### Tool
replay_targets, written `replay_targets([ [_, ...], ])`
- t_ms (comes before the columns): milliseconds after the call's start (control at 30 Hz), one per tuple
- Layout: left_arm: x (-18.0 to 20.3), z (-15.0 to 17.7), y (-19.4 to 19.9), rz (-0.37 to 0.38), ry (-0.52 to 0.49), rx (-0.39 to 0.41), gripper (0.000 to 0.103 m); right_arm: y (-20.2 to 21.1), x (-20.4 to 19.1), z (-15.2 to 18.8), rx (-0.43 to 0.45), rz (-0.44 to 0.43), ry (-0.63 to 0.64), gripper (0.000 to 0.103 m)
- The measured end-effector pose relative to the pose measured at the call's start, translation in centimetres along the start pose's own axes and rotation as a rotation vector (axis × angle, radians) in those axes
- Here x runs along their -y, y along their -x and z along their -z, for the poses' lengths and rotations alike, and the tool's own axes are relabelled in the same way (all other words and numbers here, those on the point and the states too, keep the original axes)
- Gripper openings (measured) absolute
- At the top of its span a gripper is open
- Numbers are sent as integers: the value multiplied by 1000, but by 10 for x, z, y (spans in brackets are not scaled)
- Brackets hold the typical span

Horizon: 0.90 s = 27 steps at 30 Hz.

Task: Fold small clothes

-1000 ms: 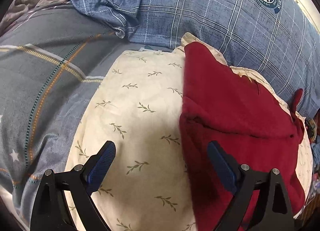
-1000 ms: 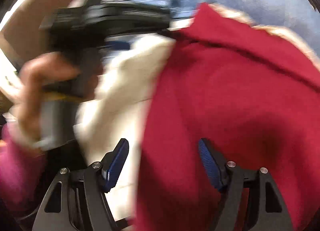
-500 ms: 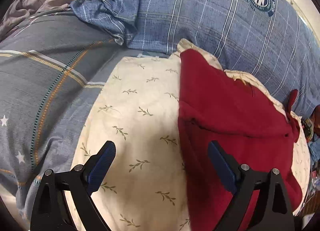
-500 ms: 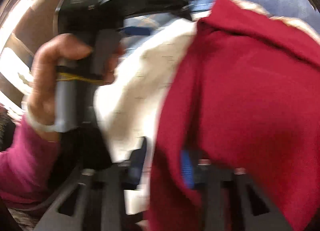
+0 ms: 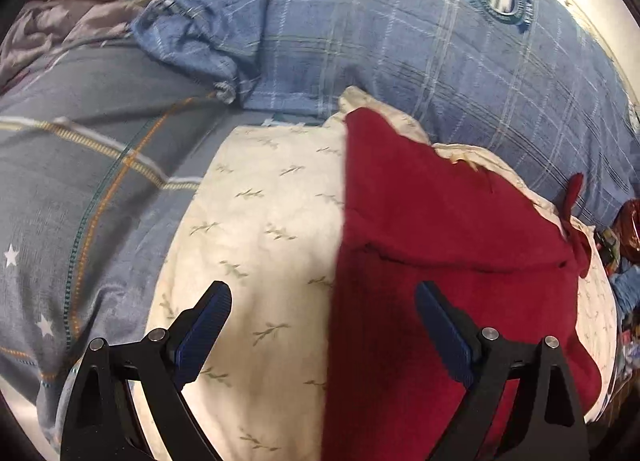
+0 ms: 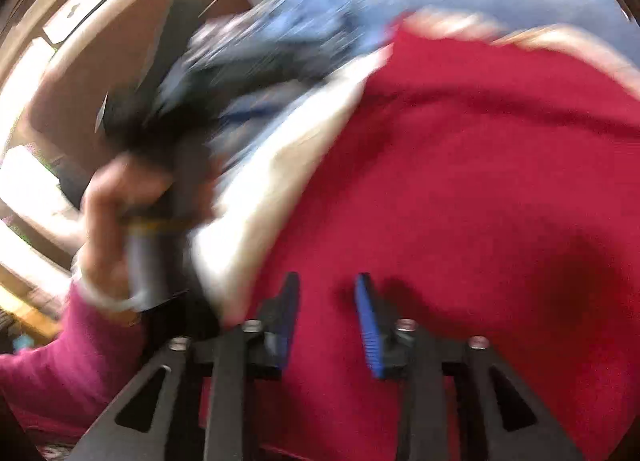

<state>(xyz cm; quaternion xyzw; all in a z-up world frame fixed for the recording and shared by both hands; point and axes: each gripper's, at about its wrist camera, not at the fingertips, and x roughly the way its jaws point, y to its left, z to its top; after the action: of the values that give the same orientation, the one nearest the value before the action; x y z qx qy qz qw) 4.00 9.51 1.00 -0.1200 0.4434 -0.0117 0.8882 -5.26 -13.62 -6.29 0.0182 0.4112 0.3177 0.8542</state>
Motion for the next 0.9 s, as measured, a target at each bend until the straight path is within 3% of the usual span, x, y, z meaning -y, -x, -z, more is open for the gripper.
replay_targets([
  [33, 5, 1, 0, 5, -11, 3, 93, 22, 19, 0, 49, 108, -17, 42],
  [100, 15, 3, -4, 12, -37, -6, 93, 54, 45, 2, 101, 239, -46, 44],
  [200, 33, 7, -12, 20, -89, -25, 93, 91, 88, 6, 151, 341, -108, 56],
  [300, 53, 11, -24, 18, -147, -46, 93, 72, 113, 21, 25, 456, -163, 58],
  [333, 58, 13, -27, 16, -163, -53, 93, 66, 124, 30, -12, 433, -207, 58],
  [433, 73, 21, -39, 12, -217, -88, 93, 80, 134, 31, 38, 324, -293, 57],
  [533, 84, 24, -46, -5, -265, -102, 93, 116, 144, 5, 150, 330, -307, 57],
  [633, 88, 21, -48, -7, -269, -90, 93, 150, 175, -39, 264, 421, -322, 71],
  [667, 88, 19, -48, 3, -262, -88, 93, 156, 187, -55, 301, 487, -321, 74],
  [767, 85, 15, -48, 39, -235, -75, 93, 151, 219, -96, 330, 644, -320, 74],
  [900, 78, 9, -55, 42, -224, -73, 93, 114, 270, -146, 317, 724, -373, 74],
])
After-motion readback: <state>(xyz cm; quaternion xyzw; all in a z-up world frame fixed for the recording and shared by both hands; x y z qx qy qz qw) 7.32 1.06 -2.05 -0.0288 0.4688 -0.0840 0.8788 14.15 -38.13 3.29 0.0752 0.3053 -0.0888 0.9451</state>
